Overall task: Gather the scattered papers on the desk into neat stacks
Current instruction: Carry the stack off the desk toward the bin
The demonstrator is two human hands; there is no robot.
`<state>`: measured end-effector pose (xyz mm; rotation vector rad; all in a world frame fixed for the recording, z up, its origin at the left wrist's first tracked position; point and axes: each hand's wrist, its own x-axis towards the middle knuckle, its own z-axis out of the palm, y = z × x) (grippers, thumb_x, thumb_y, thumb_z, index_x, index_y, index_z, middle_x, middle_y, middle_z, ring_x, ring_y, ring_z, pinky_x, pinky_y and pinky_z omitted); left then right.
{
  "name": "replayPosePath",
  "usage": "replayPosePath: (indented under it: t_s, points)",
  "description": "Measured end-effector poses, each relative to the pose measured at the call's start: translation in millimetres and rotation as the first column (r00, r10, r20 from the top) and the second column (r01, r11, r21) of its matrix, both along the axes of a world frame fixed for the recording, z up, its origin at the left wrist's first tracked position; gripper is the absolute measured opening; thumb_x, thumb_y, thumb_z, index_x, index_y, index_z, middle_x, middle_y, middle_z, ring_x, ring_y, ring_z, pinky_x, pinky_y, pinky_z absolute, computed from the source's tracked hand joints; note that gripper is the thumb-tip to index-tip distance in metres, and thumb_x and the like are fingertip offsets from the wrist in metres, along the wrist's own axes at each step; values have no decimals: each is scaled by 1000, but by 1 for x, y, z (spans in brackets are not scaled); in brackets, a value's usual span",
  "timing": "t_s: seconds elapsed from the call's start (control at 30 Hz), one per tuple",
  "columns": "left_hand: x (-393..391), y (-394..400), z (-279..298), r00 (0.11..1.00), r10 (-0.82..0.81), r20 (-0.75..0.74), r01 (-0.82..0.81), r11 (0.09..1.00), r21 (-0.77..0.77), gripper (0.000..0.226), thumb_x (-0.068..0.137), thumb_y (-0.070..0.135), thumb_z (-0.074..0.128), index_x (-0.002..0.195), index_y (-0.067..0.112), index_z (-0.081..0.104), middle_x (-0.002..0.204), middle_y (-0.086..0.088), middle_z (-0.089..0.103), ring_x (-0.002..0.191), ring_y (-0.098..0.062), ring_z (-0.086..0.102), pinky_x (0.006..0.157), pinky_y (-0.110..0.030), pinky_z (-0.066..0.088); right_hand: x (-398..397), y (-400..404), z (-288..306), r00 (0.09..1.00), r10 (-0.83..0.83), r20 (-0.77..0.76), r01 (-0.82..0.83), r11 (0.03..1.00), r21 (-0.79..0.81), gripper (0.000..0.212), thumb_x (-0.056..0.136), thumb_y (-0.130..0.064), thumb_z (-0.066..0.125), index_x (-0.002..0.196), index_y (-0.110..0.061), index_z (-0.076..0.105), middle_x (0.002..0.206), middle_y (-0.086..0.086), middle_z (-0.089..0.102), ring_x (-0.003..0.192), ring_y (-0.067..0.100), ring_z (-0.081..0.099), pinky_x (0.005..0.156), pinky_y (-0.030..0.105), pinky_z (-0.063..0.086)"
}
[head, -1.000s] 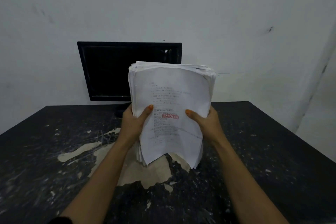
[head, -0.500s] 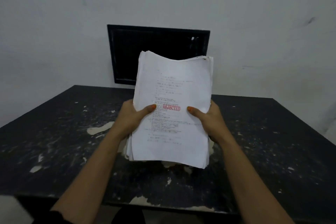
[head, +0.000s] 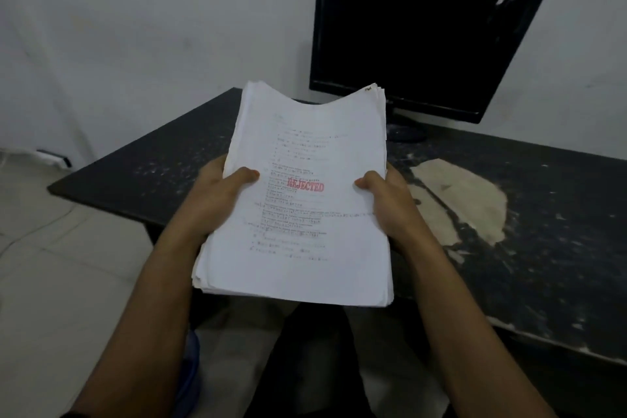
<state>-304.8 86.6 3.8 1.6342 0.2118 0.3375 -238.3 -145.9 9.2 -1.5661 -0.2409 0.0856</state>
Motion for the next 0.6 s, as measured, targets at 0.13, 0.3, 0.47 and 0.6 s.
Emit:
replayPosePath:
  t_s: [0.13,0.3,0.47,0.6]
  points:
    - [-36,41,-19,999,54,9,-54,999,7,16,94,22,60,103,35,61,93,18,71,80,-5,70,64,-23,52,-30,48,-17,998,51,23,-50,998,-44,24,93,-6,48,113,-17,56,102,-8,64,88,8,61,63,14,48]
    - [-76,85,-37,994,93,64,-95,995,30,29,95,20,60,123,30,58,110,12,69,93,-9,70,71,-26,56,-65,101,-44,995,63,74,-62,998,-5,34,96,-9,46,120,-32,52,112,-16,62,100,6,60,81,18,49]
    - [-110,117,-71,980,151,132,-147,988,-45,35,95,17,60,126,33,55,115,11,68,98,-8,68,73,-21,56,-93,143,-68,977,65,205,-48,995,-85,33,98,-6,44,113,-35,51,105,-19,61,91,-5,61,76,13,50]
    - [-133,138,-97,966,214,145,-202,975,-93,35,95,13,59,126,30,55,115,12,69,101,-8,68,75,-20,55,-110,169,-85,958,140,249,-114,987,-118,34,99,-4,42,111,-35,49,99,-24,60,88,-8,60,74,10,47]
